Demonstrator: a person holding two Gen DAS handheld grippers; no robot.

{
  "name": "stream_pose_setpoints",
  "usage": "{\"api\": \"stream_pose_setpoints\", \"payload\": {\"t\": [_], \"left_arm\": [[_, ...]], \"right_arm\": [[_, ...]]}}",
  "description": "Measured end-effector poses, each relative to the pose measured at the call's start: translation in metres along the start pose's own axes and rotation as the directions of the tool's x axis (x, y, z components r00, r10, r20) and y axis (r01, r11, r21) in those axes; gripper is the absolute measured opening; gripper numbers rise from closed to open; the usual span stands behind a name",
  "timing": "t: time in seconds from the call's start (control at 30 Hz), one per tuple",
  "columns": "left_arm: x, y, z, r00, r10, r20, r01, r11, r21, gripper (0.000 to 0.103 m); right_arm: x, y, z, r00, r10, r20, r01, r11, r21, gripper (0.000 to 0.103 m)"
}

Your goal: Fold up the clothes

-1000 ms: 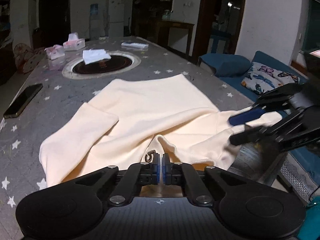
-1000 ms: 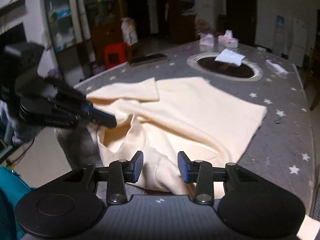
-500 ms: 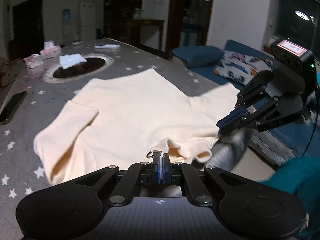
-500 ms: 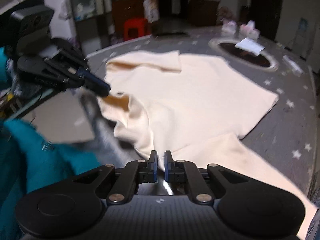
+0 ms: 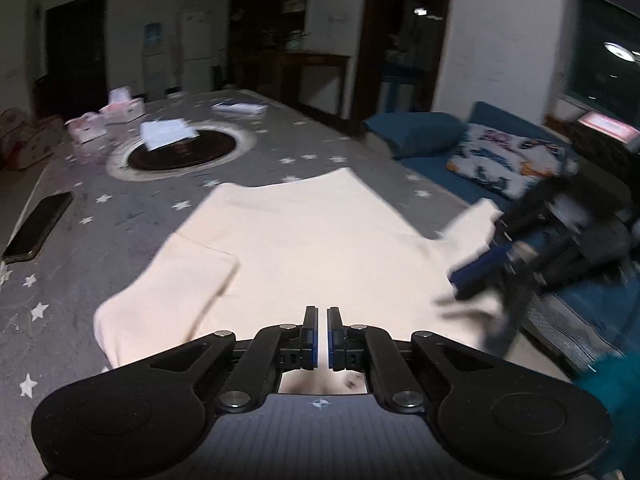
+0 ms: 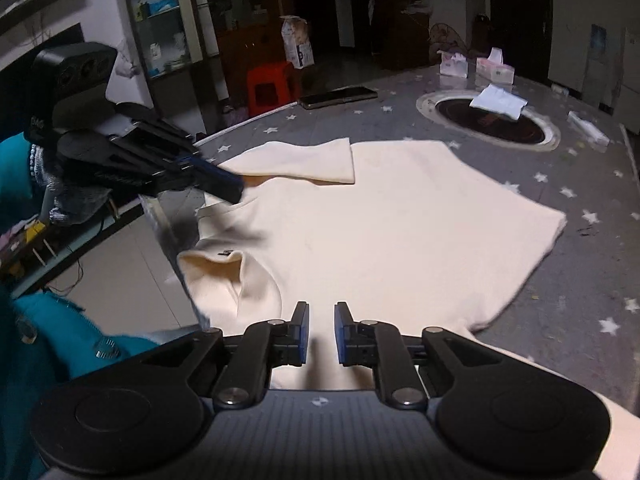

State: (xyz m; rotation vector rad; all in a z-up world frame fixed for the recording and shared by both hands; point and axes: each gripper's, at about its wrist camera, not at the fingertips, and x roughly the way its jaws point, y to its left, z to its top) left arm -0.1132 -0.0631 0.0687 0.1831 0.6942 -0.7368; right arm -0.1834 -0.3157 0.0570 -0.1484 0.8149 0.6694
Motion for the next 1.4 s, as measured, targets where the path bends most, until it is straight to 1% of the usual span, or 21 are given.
{"api": "stream_pose_setpoints", "payload": {"t": [0.03,0.07,0.23,0.33,0.4,0.47,0.53,0.67,0.73,0.77,0.8,0.87,0.9,0.97,1.07,1.1,1.17,1.23,1.3,1.37,1.4], "left_arm": [[0.006,0.004,0.005,1.000,0.017,-0.003,-0.017,1.000,-0.013,0.005],[0.012,0.009,0.010,0.999,0.034,-0.002,-0.034,0.999,-0.026,0.006],[0.043,0.040,0.035,0.989,0.147,-0.004,-0.147,0.986,-0.075,0.010],[0.066,0.055,0.050,0.980,0.200,-0.008,-0.200,0.976,-0.088,0.019],[0.081,0.062,0.057,0.973,0.232,-0.013,-0.232,0.969,-0.082,0.033],[0.097,0.068,0.064,0.965,0.261,-0.021,-0.262,0.962,-0.074,0.041],[0.109,0.074,0.067,0.965,0.261,-0.038,-0.263,0.962,-0.076,0.044],[0.128,0.082,0.068,0.968,0.241,-0.074,-0.247,0.965,-0.087,0.043],[0.134,0.084,0.067,0.971,0.223,-0.089,-0.231,0.968,-0.096,0.042],[0.136,0.085,0.067,0.972,0.215,-0.090,-0.224,0.969,-0.104,0.033],[0.135,0.084,0.067,0.974,0.212,-0.084,-0.220,0.969,-0.109,0.019],[0.130,0.081,0.066,0.974,0.216,-0.061,-0.222,0.969,-0.110,0.008],[0.126,0.077,0.066,0.974,0.222,-0.043,-0.225,0.969,-0.098,0.006],[0.117,0.066,0.065,0.974,0.228,-0.011,-0.228,0.972,-0.058,0.006],[0.103,0.040,0.061,0.980,0.197,0.034,-0.198,0.980,0.029,0.005],[0.100,0.032,0.058,0.984,0.173,0.038,-0.175,0.983,0.054,0.005],[0.096,0.016,0.052,0.992,0.120,0.037,-0.123,0.987,0.101,0.006],[0.096,0.004,0.044,0.997,0.078,0.013,-0.079,0.987,0.141,0.006],[0.098,-0.004,0.037,0.999,0.031,-0.019,-0.027,0.987,0.159,0.008],[0.098,-0.007,0.035,0.999,0.004,-0.034,0.001,0.987,0.161,0.010],[0.095,-0.006,0.036,1.000,0.000,-0.026,0.004,0.987,0.159,0.010]], "right_arm": [[0.005,0.000,0.001,1.000,0.006,-0.003,-0.006,1.000,0.002,0.015],[0.011,0.000,0.002,1.000,0.012,-0.005,-0.012,1.000,0.000,0.019],[0.029,-0.008,0.011,1.000,0.001,-0.006,-0.001,1.000,0.000,0.020],[0.037,-0.022,0.019,1.000,-0.018,0.002,0.018,0.999,0.035,0.023],[0.041,-0.031,0.024,1.000,-0.029,0.007,0.029,0.998,0.062,0.024],[0.045,-0.040,0.027,0.999,-0.036,0.011,0.035,0.995,0.092,0.026],[0.048,-0.048,0.030,0.999,-0.040,0.014,0.038,0.992,0.118,0.027],[0.052,-0.055,0.032,0.999,-0.037,0.015,0.034,0.990,0.136,0.030],[0.055,-0.058,0.032,0.999,-0.037,0.013,0.034,0.989,0.143,0.031],[0.056,-0.059,0.031,0.999,-0.038,0.013,0.035,0.989,0.146,0.031],[0.056,-0.060,0.031,0.999,-0.040,0.014,0.038,0.988,0.149,0.031],[0.055,-0.062,0.030,0.999,-0.046,0.018,0.043,0.987,0.157,0.031],[0.055,-0.063,0.030,0.999,-0.049,0.021,0.045,0.985,0.164,0.031],[0.053,-0.067,0.029,0.998,-0.058,0.028,0.052,0.982,0.179,0.031],[0.050,-0.072,0.027,0.997,-0.074,0.038,0.064,0.977,0.205,0.031],[0.049,-0.073,0.027,0.996,-0.077,0.041,0.067,0.976,0.208,0.031],[0.047,-0.074,0.027,0.995,-0.083,0.046,0.072,0.974,0.214,0.031],[0.046,-0.076,0.027,0.995,-0.090,0.050,0.077,0.972,0.220,0.031],[0.044,-0.077,0.027,0.994,-0.097,0.055,0.082,0.971,0.226,0.031],[0.042,-0.078,0.027,0.993,-0.103,0.060,0.087,0.969,0.232,0.032],[0.041,-0.079,0.027,0.992,-0.106,0.062,0.089,0.968,0.235,0.033]]}}
